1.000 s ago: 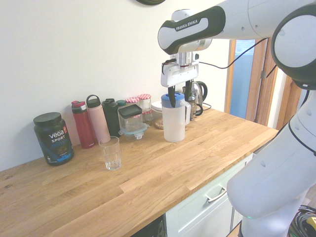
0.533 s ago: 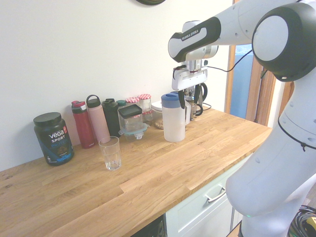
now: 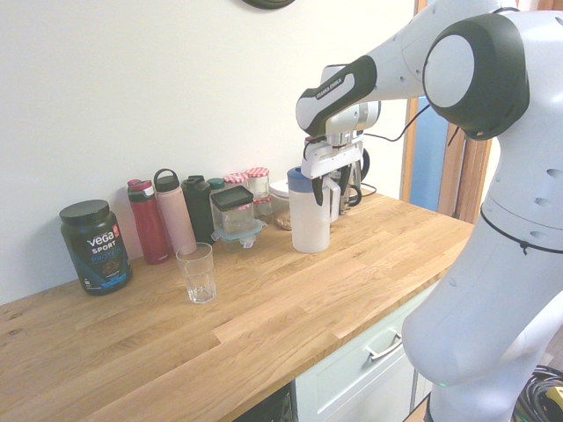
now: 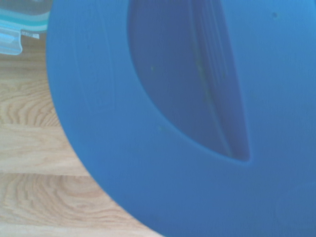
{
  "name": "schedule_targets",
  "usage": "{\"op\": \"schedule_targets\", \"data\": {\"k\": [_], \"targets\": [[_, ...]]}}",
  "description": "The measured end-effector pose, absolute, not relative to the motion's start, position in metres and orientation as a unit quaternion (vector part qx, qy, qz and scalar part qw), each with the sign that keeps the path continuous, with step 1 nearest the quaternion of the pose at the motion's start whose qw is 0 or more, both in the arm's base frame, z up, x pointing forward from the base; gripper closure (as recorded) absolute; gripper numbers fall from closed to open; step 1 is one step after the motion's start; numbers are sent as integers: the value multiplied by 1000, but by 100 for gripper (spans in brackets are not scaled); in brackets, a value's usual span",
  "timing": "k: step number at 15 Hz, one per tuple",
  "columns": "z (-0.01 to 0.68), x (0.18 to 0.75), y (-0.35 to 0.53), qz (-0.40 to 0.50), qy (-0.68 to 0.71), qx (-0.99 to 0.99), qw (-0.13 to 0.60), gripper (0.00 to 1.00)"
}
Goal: Pour me some water
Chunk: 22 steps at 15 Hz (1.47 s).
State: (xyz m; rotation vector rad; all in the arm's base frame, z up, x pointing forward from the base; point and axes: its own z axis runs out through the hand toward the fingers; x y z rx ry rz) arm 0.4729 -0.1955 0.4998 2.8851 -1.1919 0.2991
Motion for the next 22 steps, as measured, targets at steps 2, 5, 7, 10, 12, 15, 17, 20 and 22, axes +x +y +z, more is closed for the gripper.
{"op": "schedule_targets", "data": {"k": [2,5,7,10,12,15,17,20,22], "targets": [[499,473,-195,94,-380,920,3,100],[498,472,-196,93,-381,920,2,100],[495,470,-196,91,-382,920,2,100],[495,468,-197,91,-384,919,1,100],[494,467,-198,91,-385,918,0,100],[494,467,-198,93,-384,919,0,100],[496,467,-197,94,-384,919,-1,100],[498,467,-195,96,-382,919,-1,100],[499,467,-194,98,-381,919,-2,100]]}}
